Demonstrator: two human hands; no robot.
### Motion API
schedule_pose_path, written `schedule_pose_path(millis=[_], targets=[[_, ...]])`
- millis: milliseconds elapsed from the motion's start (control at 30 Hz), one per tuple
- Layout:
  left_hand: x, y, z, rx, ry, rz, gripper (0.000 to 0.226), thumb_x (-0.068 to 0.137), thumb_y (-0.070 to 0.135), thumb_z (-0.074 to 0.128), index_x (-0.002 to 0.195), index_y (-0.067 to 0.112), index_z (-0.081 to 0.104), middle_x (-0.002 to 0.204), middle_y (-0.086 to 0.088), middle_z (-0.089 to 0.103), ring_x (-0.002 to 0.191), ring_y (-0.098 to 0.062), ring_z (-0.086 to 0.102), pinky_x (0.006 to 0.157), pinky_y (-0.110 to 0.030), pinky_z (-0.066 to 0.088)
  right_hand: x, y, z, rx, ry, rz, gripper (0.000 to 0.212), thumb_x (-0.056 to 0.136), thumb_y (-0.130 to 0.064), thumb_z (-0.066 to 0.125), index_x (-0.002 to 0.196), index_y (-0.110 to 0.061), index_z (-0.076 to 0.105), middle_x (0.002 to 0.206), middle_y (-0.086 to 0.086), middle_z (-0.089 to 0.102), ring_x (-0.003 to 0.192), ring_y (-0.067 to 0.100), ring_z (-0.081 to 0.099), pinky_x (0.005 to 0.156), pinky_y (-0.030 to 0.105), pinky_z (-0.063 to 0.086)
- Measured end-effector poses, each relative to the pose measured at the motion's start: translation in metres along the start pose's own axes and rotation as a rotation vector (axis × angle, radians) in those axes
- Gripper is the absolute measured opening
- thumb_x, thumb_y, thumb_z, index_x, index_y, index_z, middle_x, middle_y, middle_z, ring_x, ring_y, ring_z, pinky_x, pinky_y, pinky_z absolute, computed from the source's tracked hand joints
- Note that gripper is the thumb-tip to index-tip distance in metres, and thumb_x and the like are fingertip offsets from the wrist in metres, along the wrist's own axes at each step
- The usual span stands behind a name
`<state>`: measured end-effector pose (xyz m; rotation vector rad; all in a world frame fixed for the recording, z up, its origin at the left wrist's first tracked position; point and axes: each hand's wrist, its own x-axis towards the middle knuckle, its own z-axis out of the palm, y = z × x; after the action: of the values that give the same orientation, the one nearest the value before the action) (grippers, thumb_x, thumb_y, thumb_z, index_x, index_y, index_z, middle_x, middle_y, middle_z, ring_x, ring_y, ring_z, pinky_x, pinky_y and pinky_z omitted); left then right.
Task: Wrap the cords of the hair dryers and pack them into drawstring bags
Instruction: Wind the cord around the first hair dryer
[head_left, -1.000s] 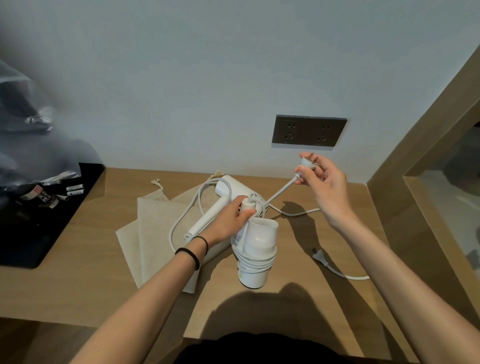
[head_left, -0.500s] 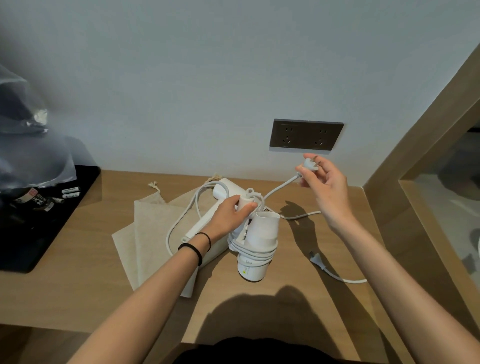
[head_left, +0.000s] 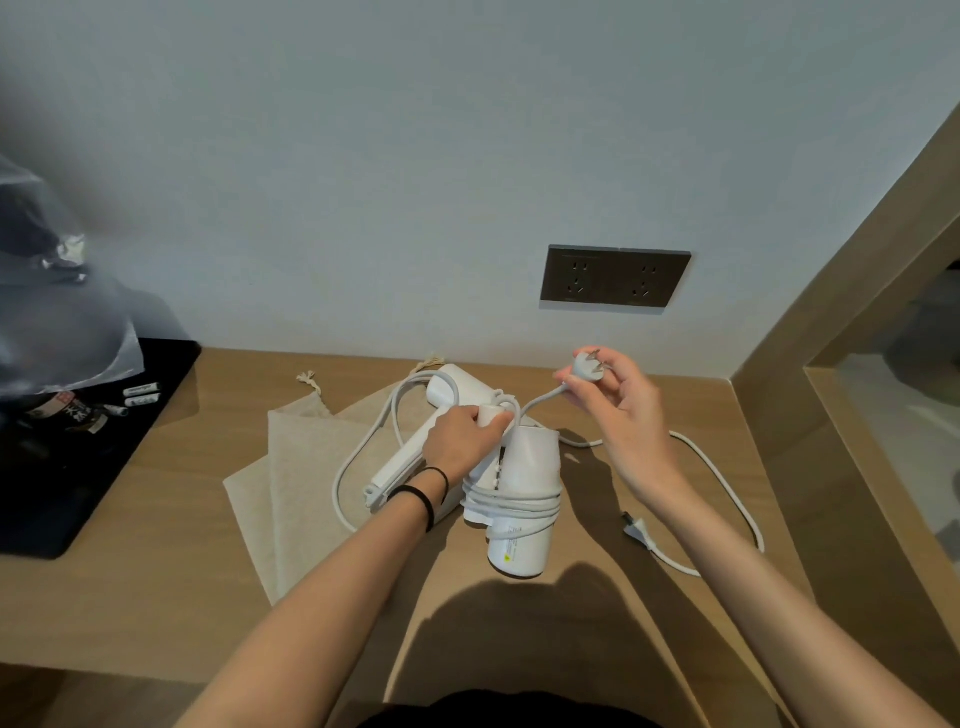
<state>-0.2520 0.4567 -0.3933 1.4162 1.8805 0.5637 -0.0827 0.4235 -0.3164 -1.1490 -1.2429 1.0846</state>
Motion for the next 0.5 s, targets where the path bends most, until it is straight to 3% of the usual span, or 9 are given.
schedule_pose_path(millis=[100, 267, 433, 500], targets=[[0.003, 0.001, -0.001, -0.016, -0.009, -0.025, 0.053, 0.084, 0.054, 0.058, 0.053, 0.017, 0.038, 0.051, 0.001, 0.045, 0.053, -0.019, 0.048, 0.050, -0.026, 0.033, -0.005, 0.004, 0.003, -0.016, -0.040, -0.009, 0.021, 0.091, -0.005, 0.058, 0.112, -0.006, 0.056, 0.100, 0.004, 0.071, 0.101, 0.013, 0.066, 0.088, 0.025, 0.053], [0.003, -0.006, -0.003, -0.104, -0.047, -0.107, 0.052, 0.077, 0.058, 0.061, 0.060, 0.011, 0.047, 0.058, -0.004, 0.056, 0.066, -0.029, 0.064, 0.067, -0.044, 0.059, -0.010, 0.014, 0.007, -0.068, -0.122, 0.011, 0.020, 0.090, -0.005, 0.060, 0.108, -0.013, 0.054, 0.105, 0.002, 0.071, 0.105, 0.010, 0.065, 0.091, 0.028, 0.051], [-0.001, -0.016, 0.001, -0.241, -0.084, -0.238, 0.042, 0.081, 0.048, 0.065, 0.064, 0.012, 0.050, 0.063, -0.005, 0.059, 0.065, -0.029, 0.066, 0.066, -0.042, 0.060, -0.018, 0.030, 0.015, -0.166, -0.176, 0.087, 0.018, 0.093, -0.012, 0.058, 0.109, -0.015, 0.051, 0.111, -0.005, 0.068, 0.103, 0.005, 0.064, 0.088, 0.031, 0.053], [-0.003, -0.021, 0.005, -0.317, -0.103, -0.288, 0.038, 0.083, 0.044, 0.065, 0.067, 0.012, 0.051, 0.064, -0.007, 0.060, 0.058, -0.025, 0.062, 0.063, -0.037, 0.056, -0.021, 0.034, 0.019, -0.233, -0.183, 0.108, 0.018, 0.093, -0.014, 0.058, 0.110, -0.016, 0.051, 0.111, -0.012, 0.067, 0.096, -0.004, 0.064, 0.083, 0.024, 0.052]])
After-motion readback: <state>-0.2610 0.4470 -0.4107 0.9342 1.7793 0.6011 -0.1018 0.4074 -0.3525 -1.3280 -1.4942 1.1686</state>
